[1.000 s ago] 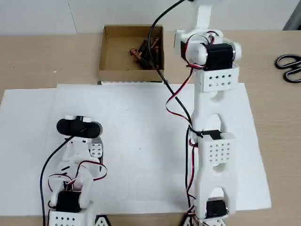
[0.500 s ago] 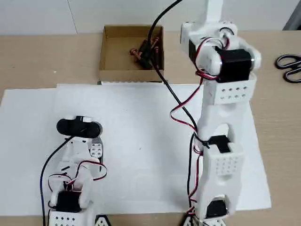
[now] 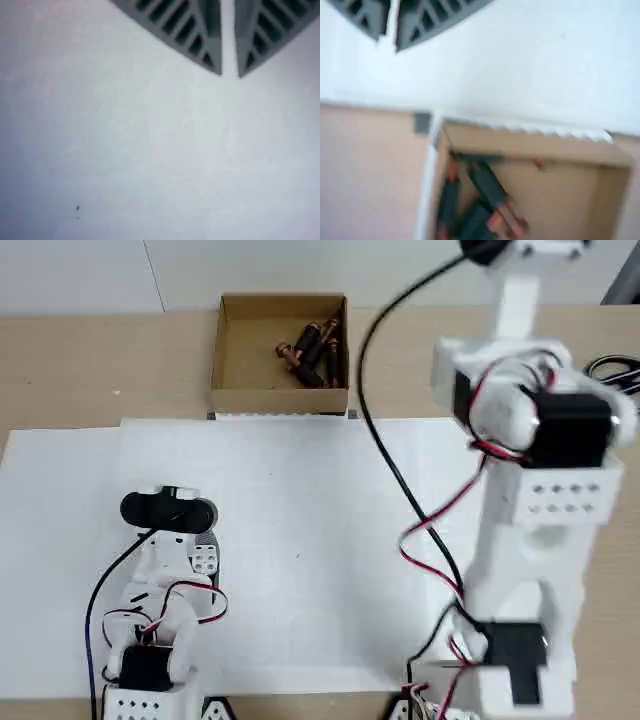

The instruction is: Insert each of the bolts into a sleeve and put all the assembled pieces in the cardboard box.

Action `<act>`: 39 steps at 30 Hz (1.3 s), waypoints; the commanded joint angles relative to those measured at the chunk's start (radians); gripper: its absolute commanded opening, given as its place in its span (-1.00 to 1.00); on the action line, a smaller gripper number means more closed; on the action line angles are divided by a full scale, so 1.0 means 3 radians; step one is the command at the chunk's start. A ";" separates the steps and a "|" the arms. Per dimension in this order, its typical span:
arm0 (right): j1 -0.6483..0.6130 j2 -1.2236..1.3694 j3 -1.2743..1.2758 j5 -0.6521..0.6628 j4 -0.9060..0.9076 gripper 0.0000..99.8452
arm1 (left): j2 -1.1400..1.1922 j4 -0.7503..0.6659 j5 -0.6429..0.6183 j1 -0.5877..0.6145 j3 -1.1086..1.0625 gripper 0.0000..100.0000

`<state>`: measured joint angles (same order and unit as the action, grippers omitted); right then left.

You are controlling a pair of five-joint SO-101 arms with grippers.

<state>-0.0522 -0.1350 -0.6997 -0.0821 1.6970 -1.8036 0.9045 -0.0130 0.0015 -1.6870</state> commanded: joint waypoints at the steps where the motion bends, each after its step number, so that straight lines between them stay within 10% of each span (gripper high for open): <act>1: 0.0217 -0.0504 0.0716 0.0005 -0.0028 -1.00 | -0.0031 -0.0082 -0.0020 -0.0005 0.0018 -0.99; 18: 0.0304 -0.2836 0.4593 0.0031 -0.1128 -1.00 | -0.0031 -0.0082 -0.0020 -0.0005 0.0018 -0.99; 39: 0.0304 -0.3271 0.6531 0.0031 -0.2529 -1.00 | -0.0031 -0.0082 -0.0020 -0.0005 0.0018 -0.99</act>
<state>0.0384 -1.1017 1.2321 -0.0821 0.9912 -1.8036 0.9045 -0.0130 0.0015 -1.6870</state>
